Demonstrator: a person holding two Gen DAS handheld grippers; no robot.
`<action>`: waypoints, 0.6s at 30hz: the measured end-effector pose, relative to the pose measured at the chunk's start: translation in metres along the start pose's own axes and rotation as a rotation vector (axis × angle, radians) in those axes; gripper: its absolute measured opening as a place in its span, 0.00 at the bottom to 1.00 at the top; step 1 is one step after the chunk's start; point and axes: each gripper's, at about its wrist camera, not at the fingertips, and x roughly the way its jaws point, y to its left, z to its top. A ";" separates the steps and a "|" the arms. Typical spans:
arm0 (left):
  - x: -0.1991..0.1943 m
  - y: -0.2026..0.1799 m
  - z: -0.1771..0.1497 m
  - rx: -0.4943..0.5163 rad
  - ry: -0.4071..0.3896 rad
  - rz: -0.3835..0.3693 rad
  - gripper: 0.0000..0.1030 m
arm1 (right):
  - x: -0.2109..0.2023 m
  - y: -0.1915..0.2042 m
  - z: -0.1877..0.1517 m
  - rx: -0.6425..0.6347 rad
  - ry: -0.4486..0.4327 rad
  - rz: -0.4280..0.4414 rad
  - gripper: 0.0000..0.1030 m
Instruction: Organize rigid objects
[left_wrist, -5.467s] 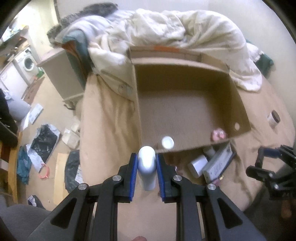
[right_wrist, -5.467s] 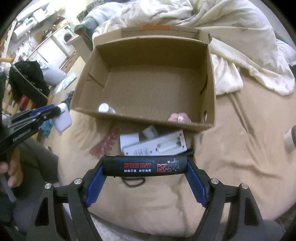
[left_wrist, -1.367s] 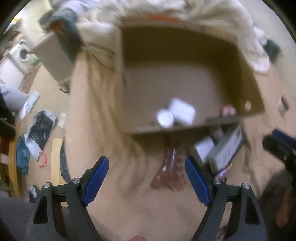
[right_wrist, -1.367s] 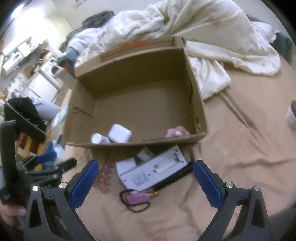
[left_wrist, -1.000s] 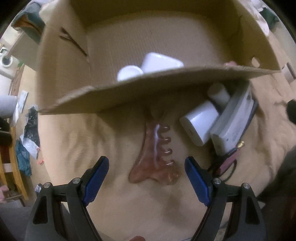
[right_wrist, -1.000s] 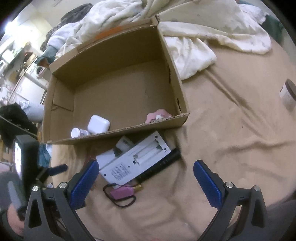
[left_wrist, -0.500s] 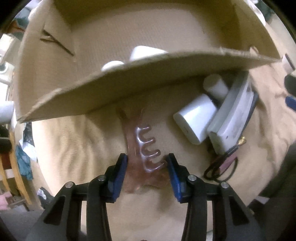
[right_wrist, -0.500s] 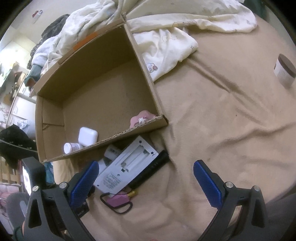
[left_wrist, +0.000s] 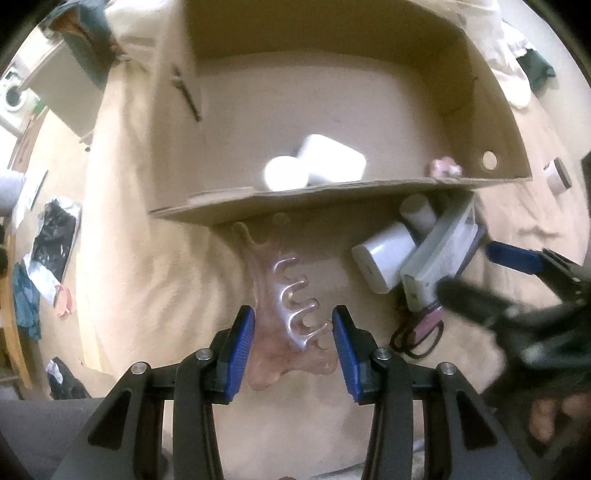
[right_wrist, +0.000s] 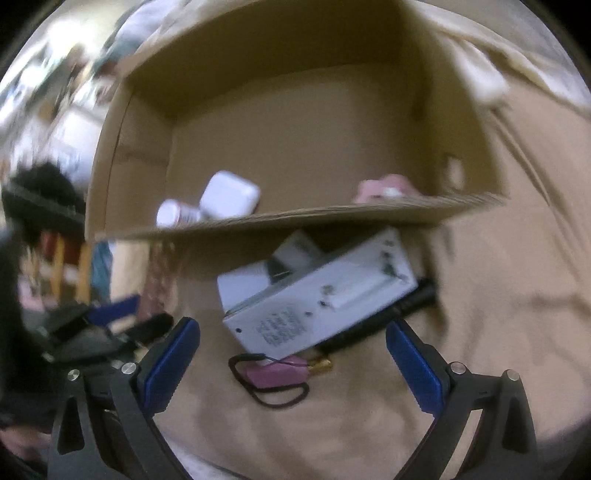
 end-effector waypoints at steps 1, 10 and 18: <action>-0.003 0.003 0.001 -0.004 -0.002 0.003 0.39 | 0.005 0.008 0.001 -0.039 0.010 -0.018 1.00; -0.003 0.011 0.010 0.000 -0.014 0.033 0.39 | 0.028 0.036 -0.004 -0.202 0.019 -0.229 0.73; 0.002 0.008 0.007 0.003 -0.016 0.054 0.39 | 0.024 0.027 -0.007 -0.170 0.007 -0.196 0.67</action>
